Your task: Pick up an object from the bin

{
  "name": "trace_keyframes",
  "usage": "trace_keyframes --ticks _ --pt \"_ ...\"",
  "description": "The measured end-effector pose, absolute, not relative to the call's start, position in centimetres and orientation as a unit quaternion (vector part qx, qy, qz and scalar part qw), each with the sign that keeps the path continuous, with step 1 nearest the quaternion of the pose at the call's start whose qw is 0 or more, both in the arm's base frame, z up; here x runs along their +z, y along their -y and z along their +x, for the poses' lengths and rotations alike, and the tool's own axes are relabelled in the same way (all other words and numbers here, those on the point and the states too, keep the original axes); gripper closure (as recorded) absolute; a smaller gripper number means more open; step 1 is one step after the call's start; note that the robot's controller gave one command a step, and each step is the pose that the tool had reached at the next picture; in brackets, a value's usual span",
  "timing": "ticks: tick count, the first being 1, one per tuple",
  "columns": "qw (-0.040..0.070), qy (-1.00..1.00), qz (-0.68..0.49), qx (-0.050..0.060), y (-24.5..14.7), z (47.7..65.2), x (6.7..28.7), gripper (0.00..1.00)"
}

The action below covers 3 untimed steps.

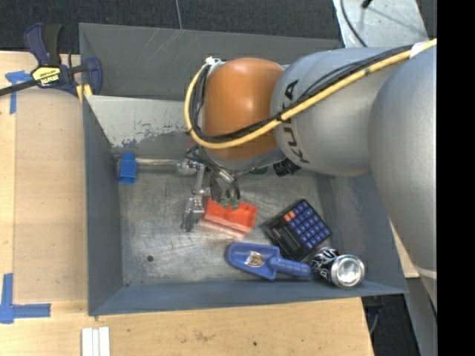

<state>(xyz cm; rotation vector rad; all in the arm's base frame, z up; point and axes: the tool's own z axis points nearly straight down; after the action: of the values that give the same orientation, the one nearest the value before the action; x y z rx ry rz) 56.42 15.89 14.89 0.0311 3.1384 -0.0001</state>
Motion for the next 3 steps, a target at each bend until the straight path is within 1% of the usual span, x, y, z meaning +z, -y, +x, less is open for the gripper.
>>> trace_keyframes --ticks 1,2,3 --pt "-0.001 -1.0 0.024 0.0 -13.5 56.6 14.9 0.0" --pt "0.005 -1.0 -0.022 0.001 -8.1 54.1 10.8 0.0" --pt "-0.002 -0.998 -0.067 -0.001 -6.2 55.2 9.2 0.0"
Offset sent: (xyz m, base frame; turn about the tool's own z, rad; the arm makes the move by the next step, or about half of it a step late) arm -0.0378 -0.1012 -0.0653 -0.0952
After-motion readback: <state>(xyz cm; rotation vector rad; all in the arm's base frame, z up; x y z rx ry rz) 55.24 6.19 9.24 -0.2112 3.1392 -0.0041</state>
